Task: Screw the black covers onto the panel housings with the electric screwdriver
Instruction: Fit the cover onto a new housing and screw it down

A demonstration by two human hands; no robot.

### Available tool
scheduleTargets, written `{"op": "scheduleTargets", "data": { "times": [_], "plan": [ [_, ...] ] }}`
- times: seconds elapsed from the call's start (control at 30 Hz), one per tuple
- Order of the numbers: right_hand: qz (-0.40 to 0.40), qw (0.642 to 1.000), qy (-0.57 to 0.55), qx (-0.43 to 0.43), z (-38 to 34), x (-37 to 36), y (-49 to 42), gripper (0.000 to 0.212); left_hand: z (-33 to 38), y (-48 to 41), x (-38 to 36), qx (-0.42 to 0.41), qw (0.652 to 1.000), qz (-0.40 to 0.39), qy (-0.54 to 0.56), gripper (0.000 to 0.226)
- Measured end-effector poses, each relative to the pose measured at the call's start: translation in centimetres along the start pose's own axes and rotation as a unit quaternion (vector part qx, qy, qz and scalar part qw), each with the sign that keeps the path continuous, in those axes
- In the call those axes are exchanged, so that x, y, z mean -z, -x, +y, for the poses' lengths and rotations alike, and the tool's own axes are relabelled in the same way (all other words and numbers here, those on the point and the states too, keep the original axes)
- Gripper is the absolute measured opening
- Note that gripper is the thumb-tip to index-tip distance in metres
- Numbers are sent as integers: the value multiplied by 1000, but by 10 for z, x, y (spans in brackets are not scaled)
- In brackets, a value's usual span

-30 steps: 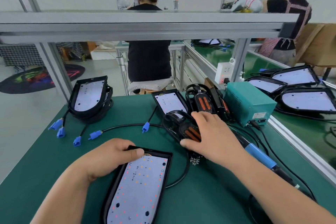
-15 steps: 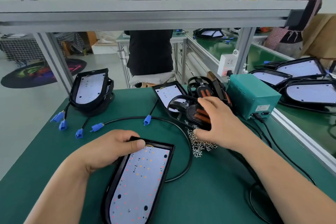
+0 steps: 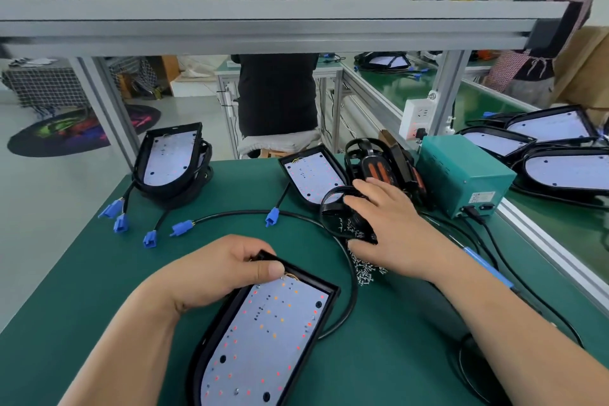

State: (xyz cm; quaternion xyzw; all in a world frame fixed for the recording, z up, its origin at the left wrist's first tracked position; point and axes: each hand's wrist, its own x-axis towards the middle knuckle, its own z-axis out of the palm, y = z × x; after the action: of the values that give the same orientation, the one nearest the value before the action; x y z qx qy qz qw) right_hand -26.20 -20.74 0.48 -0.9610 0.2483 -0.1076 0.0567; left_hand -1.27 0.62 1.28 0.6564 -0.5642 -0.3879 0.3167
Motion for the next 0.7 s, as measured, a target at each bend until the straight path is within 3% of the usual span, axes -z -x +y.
{"op": "scheduleTargets", "data": {
  "times": [0.13, 0.23, 0.3, 0.4, 0.53, 0.6, 0.7],
  "plan": [
    [43, 995, 7, 91, -32, -4, -38, 38, 5, -6, -10, -2, 1000, -6, 17, 25],
    [13, 985, 124, 120, -59, -16, -72, 22, 10, -8, -16, -13, 1000, 1, 17, 19],
    [-20, 973, 198, 117, -71, -22, -90, 5, 11, -9, -19, -4, 1000, 17, 1, 31],
    [-41, 966, 232, 103, -81, -25, -106, 13, 12, -8, -21, 14, 1000, 24, 13, 41],
    [-39, 975, 182, 123, -79, -28, -113, 18, 14, -7, -22, 6, 1000, 8, 7, 22],
    [-41, 987, 94, 128, -74, -24, -106, 32, 16, -8, -26, -1, 1000, 6, -5, 18],
    [-29, 991, -83, 105, -63, -13, -87, 36, 19, -11, -35, -7, 1000, 11, -16, 19]
  ]
}}
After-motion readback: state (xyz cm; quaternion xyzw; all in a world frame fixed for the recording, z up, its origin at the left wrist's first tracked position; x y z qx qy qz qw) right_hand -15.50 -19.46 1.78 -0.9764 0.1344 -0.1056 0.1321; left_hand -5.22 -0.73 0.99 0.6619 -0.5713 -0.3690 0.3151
